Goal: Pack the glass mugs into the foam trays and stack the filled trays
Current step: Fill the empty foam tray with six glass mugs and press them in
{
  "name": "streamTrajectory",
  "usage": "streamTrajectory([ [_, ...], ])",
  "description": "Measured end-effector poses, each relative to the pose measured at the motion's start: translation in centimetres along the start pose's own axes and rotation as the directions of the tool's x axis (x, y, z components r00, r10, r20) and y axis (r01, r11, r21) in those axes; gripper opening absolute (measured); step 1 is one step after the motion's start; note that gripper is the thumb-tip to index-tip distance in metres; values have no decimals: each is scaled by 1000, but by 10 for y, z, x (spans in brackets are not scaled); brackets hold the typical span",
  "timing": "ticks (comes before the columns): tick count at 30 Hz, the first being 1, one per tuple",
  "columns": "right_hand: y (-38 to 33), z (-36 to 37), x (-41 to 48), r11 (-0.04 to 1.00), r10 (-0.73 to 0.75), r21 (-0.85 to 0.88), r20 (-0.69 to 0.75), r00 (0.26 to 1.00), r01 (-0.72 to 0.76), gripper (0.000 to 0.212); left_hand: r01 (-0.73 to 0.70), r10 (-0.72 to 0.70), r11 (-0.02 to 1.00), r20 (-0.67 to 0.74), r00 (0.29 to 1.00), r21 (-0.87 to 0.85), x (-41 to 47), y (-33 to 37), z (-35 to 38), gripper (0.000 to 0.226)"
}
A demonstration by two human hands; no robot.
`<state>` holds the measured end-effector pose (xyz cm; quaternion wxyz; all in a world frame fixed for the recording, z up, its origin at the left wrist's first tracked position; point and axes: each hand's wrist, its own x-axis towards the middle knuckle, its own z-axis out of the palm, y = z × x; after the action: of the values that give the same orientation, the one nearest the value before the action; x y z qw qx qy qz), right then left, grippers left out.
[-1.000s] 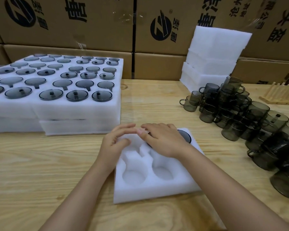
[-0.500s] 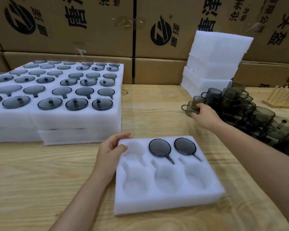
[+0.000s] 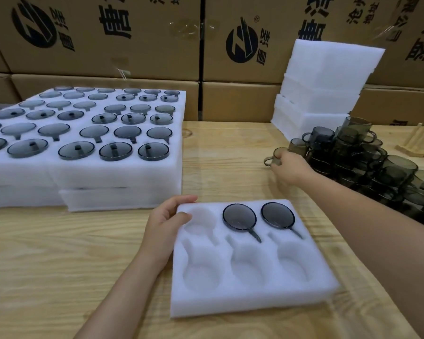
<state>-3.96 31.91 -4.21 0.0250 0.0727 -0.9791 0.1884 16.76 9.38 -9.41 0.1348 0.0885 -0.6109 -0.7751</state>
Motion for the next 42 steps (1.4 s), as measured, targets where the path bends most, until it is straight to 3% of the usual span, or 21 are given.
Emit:
streamTrajectory([
  [8,-25,13,-40,973,-228,-33,-39,973,226,25,-4,4,1000,-15,1000,14,-1,1,1,35],
  [12,-34,11,-47,977,-215,13,9,977,215,36,-14,14,1000,-10,1000,13,-1,1,1,29],
  [17,-49,9,-55,973,-218,75,-3,976,217,34,-38,38,999,-15,999,16,-2,2,3,37],
  [22,-76,-20,-83,904,-302,270,-146,942,332,30,-356,372,918,-68,926,175,-10,8,3,27],
  [25,-93,-35,-114,794,-390,459,-122,913,400,27,-444,465,862,-32,885,245,-14,15,2,47],
  [28,-105,-34,-142,713,-465,558,-77,882,425,24,-426,432,871,29,901,245,-17,21,0,63],
  [33,-113,-19,-157,639,-430,650,-142,891,412,10,-418,417,875,57,907,243,-21,27,-3,56],
  [38,-106,-13,-155,678,-471,623,-39,881,390,47,-393,374,880,119,920,268,-19,22,-8,58],
  [42,-101,-8,-153,755,-482,524,35,875,395,52,-384,350,869,162,923,311,-13,15,-14,53],
])
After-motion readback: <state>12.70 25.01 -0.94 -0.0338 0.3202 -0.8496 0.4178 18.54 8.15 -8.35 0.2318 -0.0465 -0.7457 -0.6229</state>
